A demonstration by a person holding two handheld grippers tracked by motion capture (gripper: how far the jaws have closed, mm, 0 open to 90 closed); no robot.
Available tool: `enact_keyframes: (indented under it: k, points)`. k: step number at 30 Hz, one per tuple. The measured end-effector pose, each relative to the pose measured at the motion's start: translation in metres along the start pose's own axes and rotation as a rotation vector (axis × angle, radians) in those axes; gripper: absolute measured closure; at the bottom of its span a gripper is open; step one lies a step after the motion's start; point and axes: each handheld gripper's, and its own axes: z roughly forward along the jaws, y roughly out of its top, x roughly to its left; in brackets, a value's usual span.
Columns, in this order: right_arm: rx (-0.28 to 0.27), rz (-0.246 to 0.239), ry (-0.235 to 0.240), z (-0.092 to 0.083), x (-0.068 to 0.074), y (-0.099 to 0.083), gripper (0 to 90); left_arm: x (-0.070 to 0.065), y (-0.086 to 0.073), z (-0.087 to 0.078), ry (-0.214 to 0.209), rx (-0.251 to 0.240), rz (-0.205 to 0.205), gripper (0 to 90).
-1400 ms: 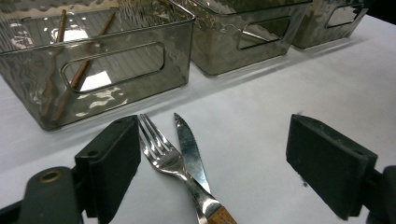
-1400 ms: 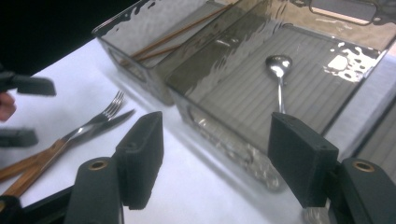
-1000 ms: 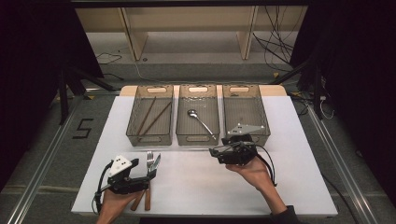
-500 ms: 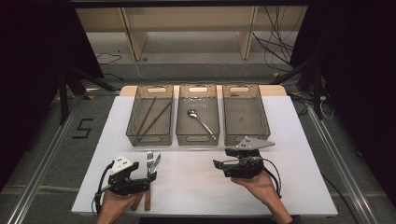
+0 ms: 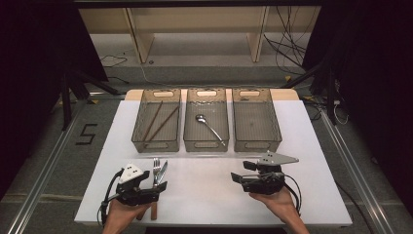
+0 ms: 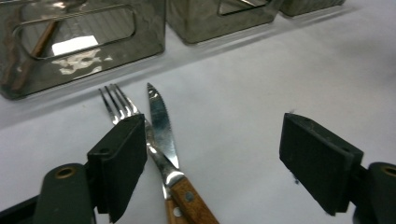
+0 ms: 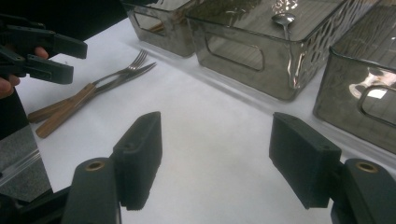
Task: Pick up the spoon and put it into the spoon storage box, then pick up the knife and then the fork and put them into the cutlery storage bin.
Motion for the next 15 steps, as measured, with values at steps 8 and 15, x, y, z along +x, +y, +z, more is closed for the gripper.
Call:
enact_keyframes:
  k: [8,15]
  points:
    - [-0.043,0.009,0.007,-0.010,0.000,-0.011,32.9,-0.008,-0.002,-0.001,-0.058,-0.001,0.041,33.0]
    - [-0.044,0.009,0.011,-0.011,0.002,-0.017,31.3,-0.011,-0.006,-0.004,-0.111,-0.005,0.078,53.6]
